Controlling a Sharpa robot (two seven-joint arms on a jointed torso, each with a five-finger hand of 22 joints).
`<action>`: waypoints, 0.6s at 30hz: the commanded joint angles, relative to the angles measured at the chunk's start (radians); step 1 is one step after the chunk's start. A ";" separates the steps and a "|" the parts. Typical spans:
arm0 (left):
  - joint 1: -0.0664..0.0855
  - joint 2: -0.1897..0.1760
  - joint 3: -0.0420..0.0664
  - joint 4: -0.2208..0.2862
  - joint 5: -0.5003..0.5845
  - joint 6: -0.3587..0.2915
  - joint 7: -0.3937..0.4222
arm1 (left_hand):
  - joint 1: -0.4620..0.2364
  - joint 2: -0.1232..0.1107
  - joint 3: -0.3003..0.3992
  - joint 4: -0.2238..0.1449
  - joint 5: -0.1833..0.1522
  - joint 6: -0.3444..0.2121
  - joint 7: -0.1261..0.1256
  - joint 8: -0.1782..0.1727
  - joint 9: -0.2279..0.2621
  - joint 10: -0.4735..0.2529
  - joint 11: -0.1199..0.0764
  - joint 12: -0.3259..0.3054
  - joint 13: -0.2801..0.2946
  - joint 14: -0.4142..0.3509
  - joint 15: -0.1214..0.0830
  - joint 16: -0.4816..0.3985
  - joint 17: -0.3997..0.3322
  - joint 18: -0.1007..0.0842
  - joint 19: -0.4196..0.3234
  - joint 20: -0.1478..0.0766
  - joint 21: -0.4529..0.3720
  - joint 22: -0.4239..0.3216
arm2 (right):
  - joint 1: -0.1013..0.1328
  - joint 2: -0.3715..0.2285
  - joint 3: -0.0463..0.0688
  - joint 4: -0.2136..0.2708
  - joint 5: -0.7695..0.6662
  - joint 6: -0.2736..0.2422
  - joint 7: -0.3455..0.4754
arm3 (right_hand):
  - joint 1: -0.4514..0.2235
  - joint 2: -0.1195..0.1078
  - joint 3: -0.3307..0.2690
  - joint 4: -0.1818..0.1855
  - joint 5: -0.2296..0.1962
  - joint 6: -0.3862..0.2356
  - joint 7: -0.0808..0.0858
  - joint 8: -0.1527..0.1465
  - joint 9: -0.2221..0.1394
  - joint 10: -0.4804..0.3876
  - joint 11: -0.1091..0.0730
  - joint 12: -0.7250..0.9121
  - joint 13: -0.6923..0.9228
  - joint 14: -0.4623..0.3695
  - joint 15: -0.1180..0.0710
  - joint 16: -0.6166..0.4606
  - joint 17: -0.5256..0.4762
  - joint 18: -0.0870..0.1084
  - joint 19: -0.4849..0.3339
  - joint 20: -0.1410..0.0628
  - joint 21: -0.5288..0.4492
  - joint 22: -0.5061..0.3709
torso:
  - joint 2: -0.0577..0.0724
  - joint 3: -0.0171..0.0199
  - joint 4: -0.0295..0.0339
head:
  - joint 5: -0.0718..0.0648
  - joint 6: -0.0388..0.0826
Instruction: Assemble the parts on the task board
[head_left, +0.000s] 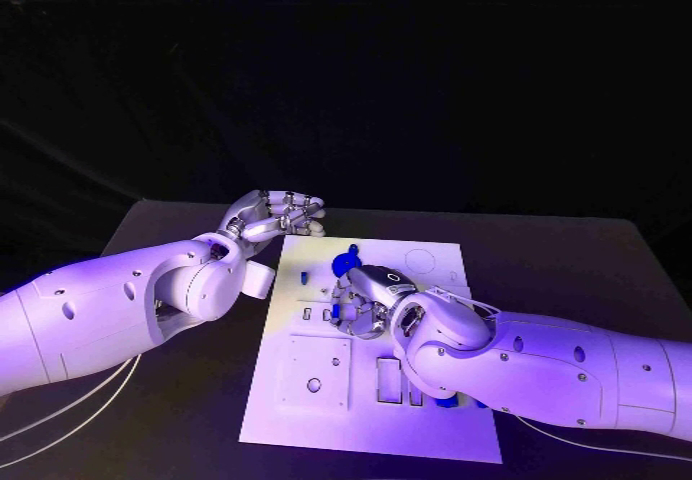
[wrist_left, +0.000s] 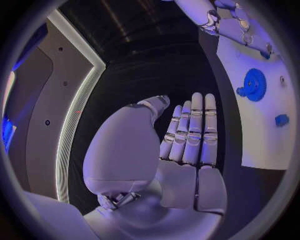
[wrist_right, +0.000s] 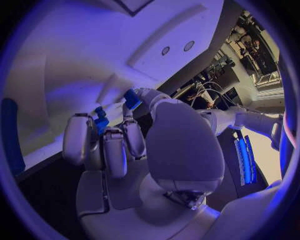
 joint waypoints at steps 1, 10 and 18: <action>0.000 0.001 0.001 0.001 0.001 0.019 0.003 | -0.007 0.000 0.004 0.000 -0.003 0.002 0.006 -0.004 -0.001 -0.002 0.003 -0.005 0.000 -0.005 -0.001 0.003 0.001 0.002 -0.005 0.000 0.005 0.001 | -0.001 0.001 0.000 0.000 -0.015 0.003 0.004 | -0.010 -0.008 -0.020 0.005 0.002 -0.012 0.001 -0.007 -0.003 -0.010 0.001 -0.008 -0.003 0.077 0.008 -0.004 0.134 0.005 -0.010 0.002 -0.010 -0.003 | 0.000 -0.0001 -0.0002 | 0.000 -0.001; 0.000 0.002 0.001 -0.001 0.001 0.019 0.003 | -0.007 0.000 0.004 0.000 -0.003 0.002 0.006 -0.004 -0.001 -0.002 0.003 -0.005 0.000 -0.005 -0.001 0.003 0.001 0.002 -0.005 0.000 0.005 0.001 | -0.001 -0.005 0.000 0.012 -0.014 -0.037 0.017 | -0.011 0.073 -0.419 0.035 0.010 -0.061 0.010 -0.013 -0.021 -0.028 0.012 -0.021 -0.021 0.075 0.018 -0.010 0.124 0.009 -0.015 0.011 -0.040 -0.014 | 0.000 0.0000 0.0004 | 0.000 -0.001; 0.000 0.001 0.000 -0.010 -0.019 0.011 -0.011 | -0.008 -0.001 0.004 -0.001 -0.004 0.001 0.006 -0.005 -0.002 -0.003 0.004 -0.005 0.000 -0.006 -0.001 0.003 0.002 0.002 -0.006 0.000 0.006 0.001 | 0.003 -0.052 0.002 0.064 -0.012 -0.150 0.060 | 0.018 0.096 -0.473 0.035 0.011 -0.076 0.015 -0.016 -0.030 -0.030 0.014 -0.021 -0.024 0.076 0.019 -0.008 0.131 0.009 -0.012 0.013 -0.040 -0.010 | -0.004 0.0006 -0.0007 | 0.002 0.001</action>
